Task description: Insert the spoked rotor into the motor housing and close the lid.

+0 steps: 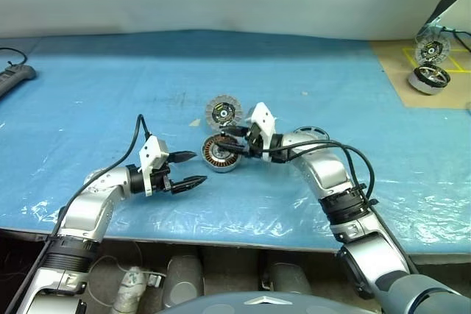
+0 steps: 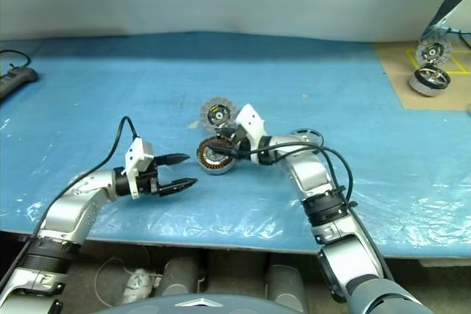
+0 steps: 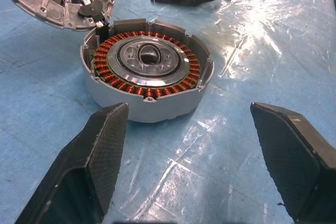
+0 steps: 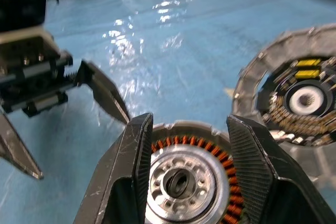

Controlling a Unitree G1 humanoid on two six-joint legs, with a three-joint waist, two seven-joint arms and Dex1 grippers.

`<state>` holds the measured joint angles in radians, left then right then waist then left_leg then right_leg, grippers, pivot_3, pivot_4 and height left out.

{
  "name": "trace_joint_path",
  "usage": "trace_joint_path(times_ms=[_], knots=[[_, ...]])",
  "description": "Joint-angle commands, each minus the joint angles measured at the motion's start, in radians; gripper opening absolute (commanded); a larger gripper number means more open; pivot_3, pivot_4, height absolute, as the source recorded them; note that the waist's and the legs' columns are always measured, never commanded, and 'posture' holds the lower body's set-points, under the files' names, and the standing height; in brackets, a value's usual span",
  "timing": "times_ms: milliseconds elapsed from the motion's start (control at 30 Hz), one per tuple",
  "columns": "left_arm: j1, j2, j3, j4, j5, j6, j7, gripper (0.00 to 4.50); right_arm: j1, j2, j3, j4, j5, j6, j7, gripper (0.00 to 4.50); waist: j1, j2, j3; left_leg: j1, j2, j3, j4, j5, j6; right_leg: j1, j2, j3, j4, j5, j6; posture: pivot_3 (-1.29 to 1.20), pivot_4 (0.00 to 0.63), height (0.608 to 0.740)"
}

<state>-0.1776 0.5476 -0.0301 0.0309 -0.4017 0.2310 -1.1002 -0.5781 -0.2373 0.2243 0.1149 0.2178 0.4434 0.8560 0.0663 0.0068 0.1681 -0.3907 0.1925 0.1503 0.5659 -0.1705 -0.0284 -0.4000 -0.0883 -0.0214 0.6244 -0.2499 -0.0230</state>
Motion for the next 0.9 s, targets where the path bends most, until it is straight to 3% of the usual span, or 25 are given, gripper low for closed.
trace_joint_path(times_ms=[33,167,533,900], knots=[[-0.014,0.005,0.010,-0.005,-0.005,-0.008,-0.006,3.99,-0.021,0.017,-0.012,-0.011,0.020,-0.020,0.000,1.44,0.000,0.000,0.000,0.000,0.000,0.000,0.000,0.000,0.000,0.000,0.000,0.000,0.000,0.000,0.000,0.00,0.150,0.740],[-0.020,0.003,0.009,0.001,-0.004,-0.012,-0.009,3.99,-0.018,0.018,0.015,0.029,-0.009,-0.042,0.009,0.03,0.000,0.000,0.000,0.000,0.000,0.000,0.000,0.000,0.000,0.000,0.000,0.000,0.000,0.000,0.000,0.00,0.150,0.740],[-0.012,0.004,0.006,0.008,0.006,-0.017,-0.010,3.99,-0.016,0.033,0.058,0.069,-0.045,-0.030,0.000,0.03,0.000,0.000,0.000,-0.001,0.000,0.000,0.000,0.000,0.000,0.000,0.000,0.000,0.000,0.000,0.000,0.00,0.150,0.740],[-0.021,-0.001,0.000,0.024,0.017,-0.028,-0.012,3.99,-0.001,-0.014,0.146,0.239,-0.210,-0.104,-0.061,0.03,0.000,-0.001,-0.001,0.005,0.000,0.000,0.000,0.000,0.000,0.005,0.000,0.000,0.000,0.000,0.000,0.00,0.150,0.740]])
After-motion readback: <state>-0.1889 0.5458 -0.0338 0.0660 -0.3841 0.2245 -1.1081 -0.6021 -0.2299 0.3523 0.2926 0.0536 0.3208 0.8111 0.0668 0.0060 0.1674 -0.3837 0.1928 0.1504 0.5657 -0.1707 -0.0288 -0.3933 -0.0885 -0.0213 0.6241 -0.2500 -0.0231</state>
